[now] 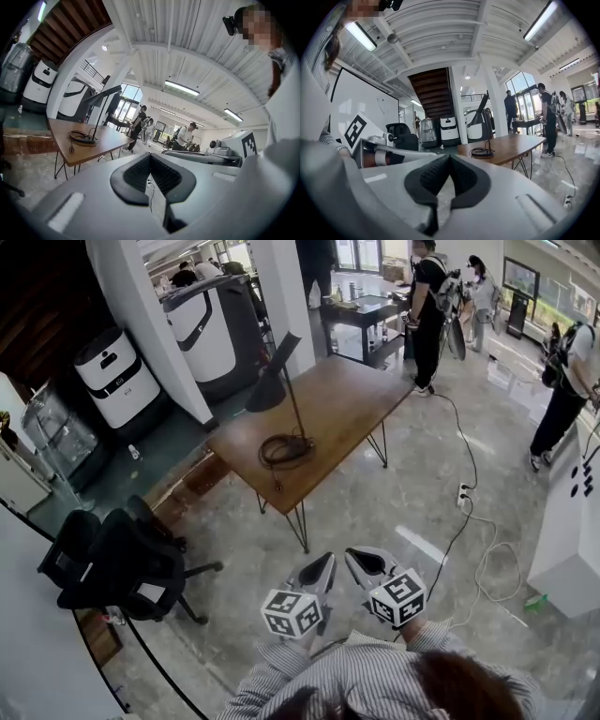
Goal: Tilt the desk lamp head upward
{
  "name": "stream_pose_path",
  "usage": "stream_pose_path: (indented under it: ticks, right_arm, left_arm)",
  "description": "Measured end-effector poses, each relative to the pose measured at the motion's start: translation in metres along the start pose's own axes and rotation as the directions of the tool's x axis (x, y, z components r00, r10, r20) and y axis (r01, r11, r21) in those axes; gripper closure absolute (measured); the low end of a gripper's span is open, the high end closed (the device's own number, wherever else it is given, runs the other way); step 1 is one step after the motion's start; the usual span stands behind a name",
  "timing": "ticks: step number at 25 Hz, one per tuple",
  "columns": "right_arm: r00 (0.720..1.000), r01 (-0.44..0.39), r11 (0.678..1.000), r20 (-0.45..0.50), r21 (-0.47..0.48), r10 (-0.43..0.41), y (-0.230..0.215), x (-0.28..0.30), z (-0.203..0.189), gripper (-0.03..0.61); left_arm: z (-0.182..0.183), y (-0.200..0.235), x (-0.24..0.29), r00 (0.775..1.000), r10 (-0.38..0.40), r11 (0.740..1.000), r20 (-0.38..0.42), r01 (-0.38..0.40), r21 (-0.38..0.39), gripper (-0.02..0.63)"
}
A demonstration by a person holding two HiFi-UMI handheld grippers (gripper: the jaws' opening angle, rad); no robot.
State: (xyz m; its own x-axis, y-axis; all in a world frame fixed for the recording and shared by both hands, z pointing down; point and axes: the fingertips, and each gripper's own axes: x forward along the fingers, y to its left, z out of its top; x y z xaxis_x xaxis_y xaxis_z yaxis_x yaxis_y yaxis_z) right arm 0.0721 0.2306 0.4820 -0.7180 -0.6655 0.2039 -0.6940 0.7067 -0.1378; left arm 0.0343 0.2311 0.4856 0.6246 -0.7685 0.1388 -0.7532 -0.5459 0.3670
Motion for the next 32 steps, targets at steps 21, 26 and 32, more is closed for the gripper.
stream_pose_path:
  ticks: [21, 26, 32]
  right_arm:
    - [0.999, 0.026, 0.999, 0.025, -0.022, -0.025, -0.09, 0.059, -0.003, 0.561]
    - [0.999, 0.039, 0.998, 0.032, -0.043, -0.038, -0.122, 0.127, 0.019, 0.561]
    - [0.997, 0.064, 0.996, 0.057, -0.064, -0.061, -0.167, 0.216, 0.066, 0.558]
  left_arm:
    - [0.028, 0.082, 0.07, 0.99, 0.031, 0.99, 0.136, -0.011, -0.14, 0.54]
    - [0.064, 0.142, 0.114, 0.988, 0.009, 0.988, 0.151, 0.015, -0.156, 0.54]
    - [0.111, 0.215, 0.167, 0.992, -0.025, 0.99, 0.122, 0.041, -0.134, 0.539]
